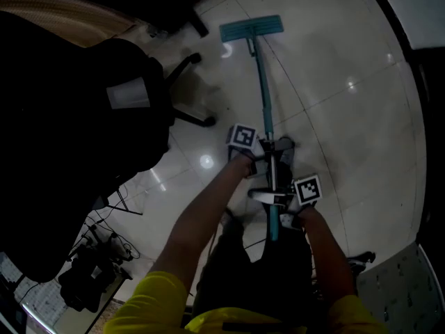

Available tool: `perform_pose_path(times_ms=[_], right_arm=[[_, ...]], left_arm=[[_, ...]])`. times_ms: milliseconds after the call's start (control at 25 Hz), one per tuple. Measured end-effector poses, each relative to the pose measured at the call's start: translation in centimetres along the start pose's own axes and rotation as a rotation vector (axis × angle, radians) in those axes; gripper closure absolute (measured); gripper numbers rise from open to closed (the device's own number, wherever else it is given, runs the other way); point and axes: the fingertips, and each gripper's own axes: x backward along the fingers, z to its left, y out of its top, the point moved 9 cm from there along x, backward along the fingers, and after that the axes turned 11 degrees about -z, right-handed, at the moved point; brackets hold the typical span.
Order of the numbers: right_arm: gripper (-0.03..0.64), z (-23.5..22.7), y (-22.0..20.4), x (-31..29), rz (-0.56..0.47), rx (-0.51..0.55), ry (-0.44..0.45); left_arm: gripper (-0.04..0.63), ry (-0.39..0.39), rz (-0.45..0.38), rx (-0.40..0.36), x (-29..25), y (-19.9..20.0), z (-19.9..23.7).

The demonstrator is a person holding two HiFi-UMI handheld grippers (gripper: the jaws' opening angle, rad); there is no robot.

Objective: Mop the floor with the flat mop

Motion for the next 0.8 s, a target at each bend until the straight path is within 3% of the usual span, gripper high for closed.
perform_pose_path(times_ms=[80, 160, 280, 360, 480, 560, 640, 720, 800], right_arm=[[0.595, -1.9, 6.2, -1.6, -0.030, 0.033, 0.008], [0.600, -2.9, 9.8, -3.3, -0.090, -0.011, 0.088], [0.617, -2.7, 9.1, -4.5, -0.095, -0.043, 0.151], [0.617, -2.0, 5.3, -3.6, -0.065, -0.071, 0.125], [0.617, 1.3, -3.8, -1.3, -0.077, -0.172, 0.143], [0.617, 3.6, -10.4, 0.2, -0.083, -0.239, 0.115], [0.615, 5.1, -15.9, 1.2, -0.091, -0.283, 0.087], [0.615, 5.3, -18.4, 1.5, -0.100, -0.276, 0.094], [0.615, 3.9, -17.4, 1.2, -0.101, -0.228, 0.099]], left_arm=[[0.572, 0.019, -0.031, -0.081, -1.2, 7.0, -0.5], [0.569, 0.092, -0.073, -0.120, -1.7, 11.8, -0.4], [0.572, 0.133, -0.065, -0.113, -1.3, 12.3, 0.7], [0.572, 0.079, -0.052, -0.100, -0.9, 8.6, 1.8], [0.572, 0.022, -0.005, -0.125, 1.0, -1.0, 2.3], [0.572, 0.124, 0.045, -0.154, 3.3, -8.0, 2.0], [0.572, 0.192, 0.075, -0.084, 5.1, -14.3, 1.6], [0.569, 0.148, 0.093, -0.040, 5.5, -17.4, 1.7], [0.553, 0.079, 0.111, -0.055, 4.7, -16.4, 2.2]])
